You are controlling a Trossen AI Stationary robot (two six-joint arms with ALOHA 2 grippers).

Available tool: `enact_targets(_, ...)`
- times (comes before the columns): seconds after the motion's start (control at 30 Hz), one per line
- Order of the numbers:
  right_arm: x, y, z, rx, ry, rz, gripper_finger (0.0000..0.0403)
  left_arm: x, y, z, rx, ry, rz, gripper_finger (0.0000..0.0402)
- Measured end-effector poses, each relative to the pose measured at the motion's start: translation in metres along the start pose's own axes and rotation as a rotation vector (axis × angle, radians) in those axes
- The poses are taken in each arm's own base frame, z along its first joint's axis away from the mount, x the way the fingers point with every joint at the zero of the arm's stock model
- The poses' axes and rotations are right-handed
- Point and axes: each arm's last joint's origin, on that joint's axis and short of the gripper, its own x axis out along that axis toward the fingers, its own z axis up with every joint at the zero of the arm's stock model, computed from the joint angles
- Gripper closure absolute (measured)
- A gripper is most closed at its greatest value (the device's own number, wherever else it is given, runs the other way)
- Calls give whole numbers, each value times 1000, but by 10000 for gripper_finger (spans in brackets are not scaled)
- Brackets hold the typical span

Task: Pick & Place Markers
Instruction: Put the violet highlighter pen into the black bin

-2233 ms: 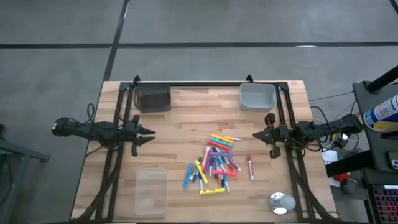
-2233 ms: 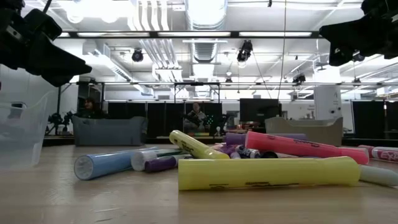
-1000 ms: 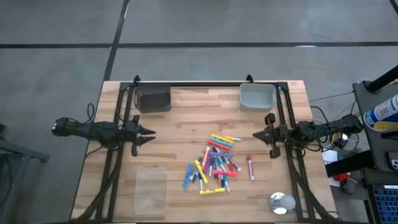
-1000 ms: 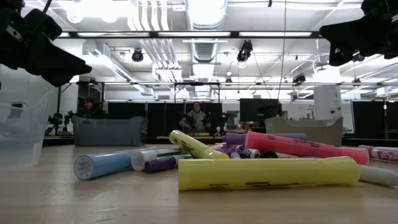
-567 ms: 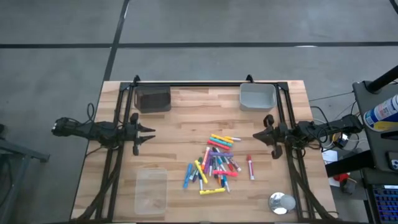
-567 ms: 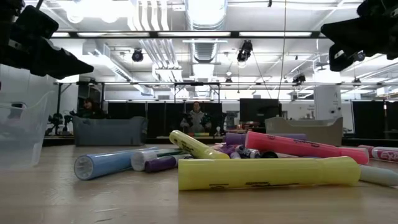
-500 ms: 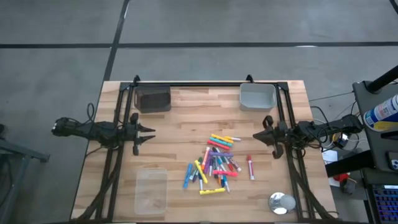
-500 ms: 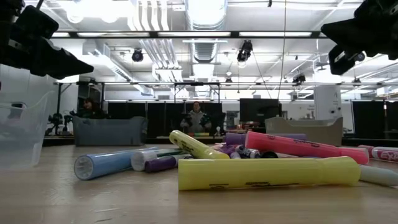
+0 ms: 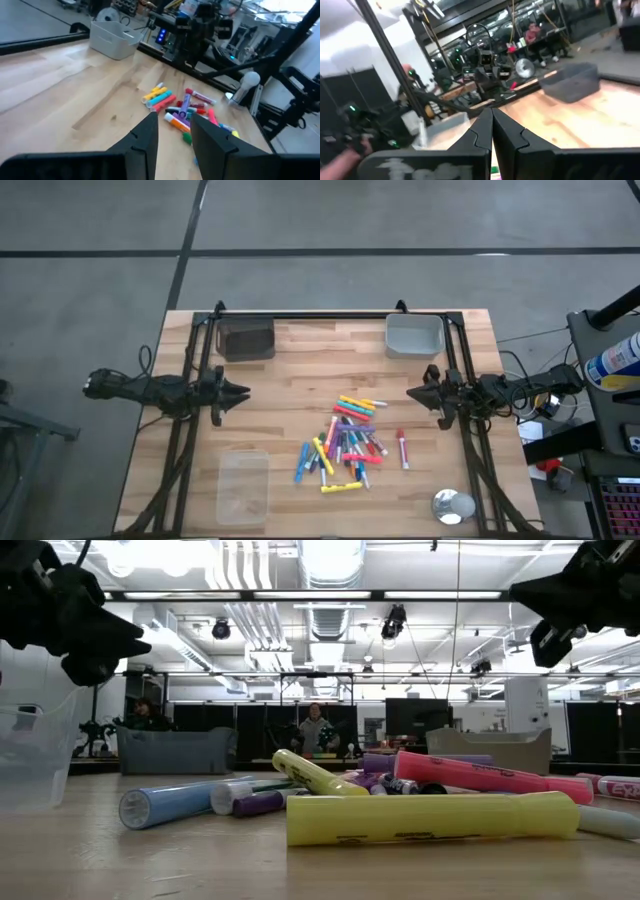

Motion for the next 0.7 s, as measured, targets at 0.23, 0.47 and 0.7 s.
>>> enact_targets(0.23,5,-2,-8,-104,79,-31,394,0,-2,6,-111,-62,-9,294)
enact_targets(0.47,15,-3,-18,1,206,-113,335,-2,-7,21,-147,-238,-24,294)
enact_targets(0.7,50,16,-1,-86,367,-123,268,-4,-9,26,-106,-288,-41,294)
